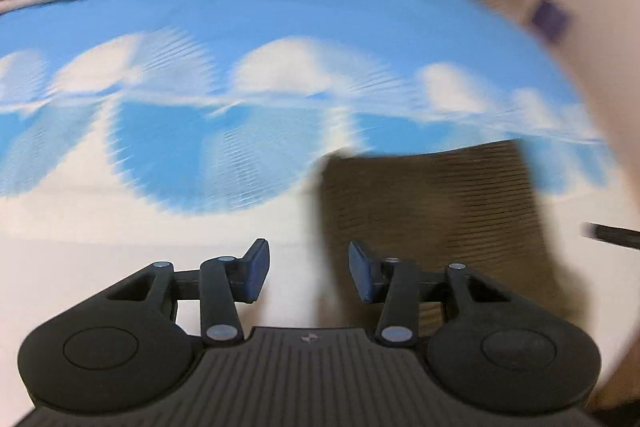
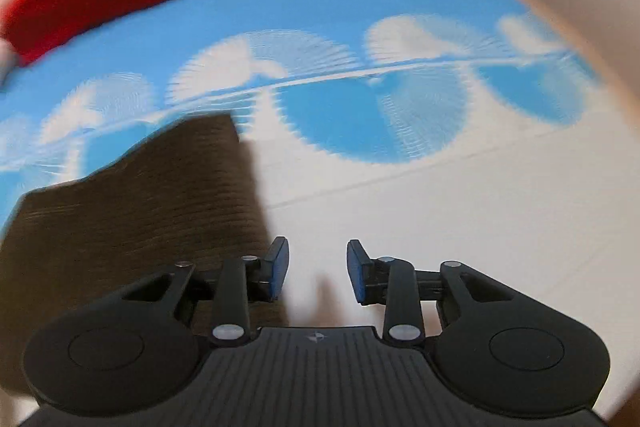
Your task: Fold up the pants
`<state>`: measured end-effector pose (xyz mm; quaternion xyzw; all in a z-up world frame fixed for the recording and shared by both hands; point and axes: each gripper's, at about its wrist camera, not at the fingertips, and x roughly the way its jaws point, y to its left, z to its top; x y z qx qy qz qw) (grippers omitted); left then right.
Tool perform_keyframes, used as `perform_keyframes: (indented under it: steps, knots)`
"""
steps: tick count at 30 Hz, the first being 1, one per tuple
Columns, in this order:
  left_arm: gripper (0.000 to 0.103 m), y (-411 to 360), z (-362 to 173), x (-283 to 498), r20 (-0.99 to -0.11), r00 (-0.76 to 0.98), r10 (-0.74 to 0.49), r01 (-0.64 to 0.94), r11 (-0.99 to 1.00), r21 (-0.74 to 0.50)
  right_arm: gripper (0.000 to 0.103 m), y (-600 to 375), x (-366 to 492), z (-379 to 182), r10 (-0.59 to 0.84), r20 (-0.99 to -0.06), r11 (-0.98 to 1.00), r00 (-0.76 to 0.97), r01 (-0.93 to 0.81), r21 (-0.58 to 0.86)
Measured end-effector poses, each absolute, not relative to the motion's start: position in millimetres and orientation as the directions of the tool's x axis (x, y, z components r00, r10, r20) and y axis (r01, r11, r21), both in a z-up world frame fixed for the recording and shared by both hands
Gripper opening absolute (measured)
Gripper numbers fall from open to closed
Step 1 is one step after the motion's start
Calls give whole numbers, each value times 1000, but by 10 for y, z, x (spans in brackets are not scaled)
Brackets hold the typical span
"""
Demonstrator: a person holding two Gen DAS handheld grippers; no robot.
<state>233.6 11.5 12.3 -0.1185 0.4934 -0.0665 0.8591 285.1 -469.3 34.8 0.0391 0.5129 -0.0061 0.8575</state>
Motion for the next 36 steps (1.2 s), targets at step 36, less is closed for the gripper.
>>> perform_keyframes:
  steps: [36]
  knots:
    - [32, -475, -469, 2442, -904, 372, -212, 200, 969, -146, 37, -3987, 4186, -535, 79, -844, 996, 530, -2, 92]
